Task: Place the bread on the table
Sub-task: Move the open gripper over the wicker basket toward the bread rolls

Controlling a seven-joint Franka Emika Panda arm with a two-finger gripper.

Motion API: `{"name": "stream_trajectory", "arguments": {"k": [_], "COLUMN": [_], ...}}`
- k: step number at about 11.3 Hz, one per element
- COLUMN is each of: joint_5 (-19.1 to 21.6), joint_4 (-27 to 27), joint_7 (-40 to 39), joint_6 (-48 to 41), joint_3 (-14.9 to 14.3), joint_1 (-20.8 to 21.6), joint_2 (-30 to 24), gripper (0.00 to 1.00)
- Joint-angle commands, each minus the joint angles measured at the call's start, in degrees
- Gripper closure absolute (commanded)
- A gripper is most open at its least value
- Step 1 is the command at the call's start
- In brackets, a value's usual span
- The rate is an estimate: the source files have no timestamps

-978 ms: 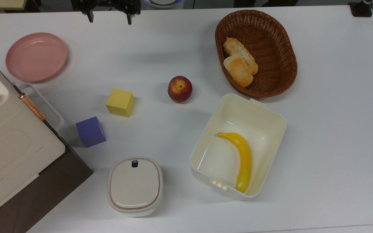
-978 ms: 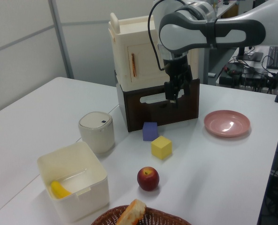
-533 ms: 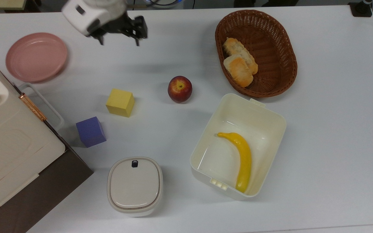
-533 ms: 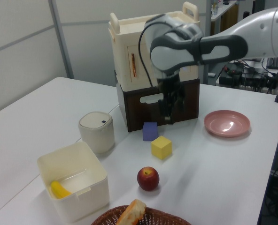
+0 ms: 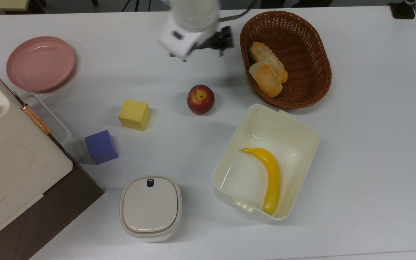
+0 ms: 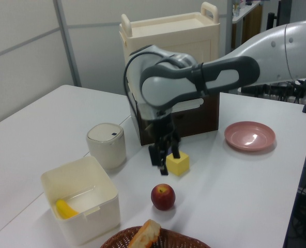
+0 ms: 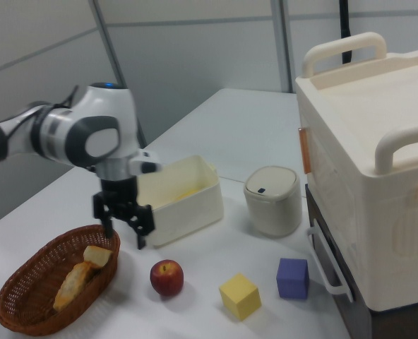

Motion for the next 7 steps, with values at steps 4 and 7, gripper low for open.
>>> {"name": "stream_trajectory", "arguments": {"k": [4, 7], "joint_5": [0.2, -0.2], "joint_4": [-0.6, -0.5], "joint_7": [-0.1, -1.0], "joint_6": [1.3, 1.5], "joint_3": [-0.7, -0.7], "joint_1": [11.7, 15.1], "joint_2": [2.8, 6.1], "gripper": [0.00, 0.00]}}
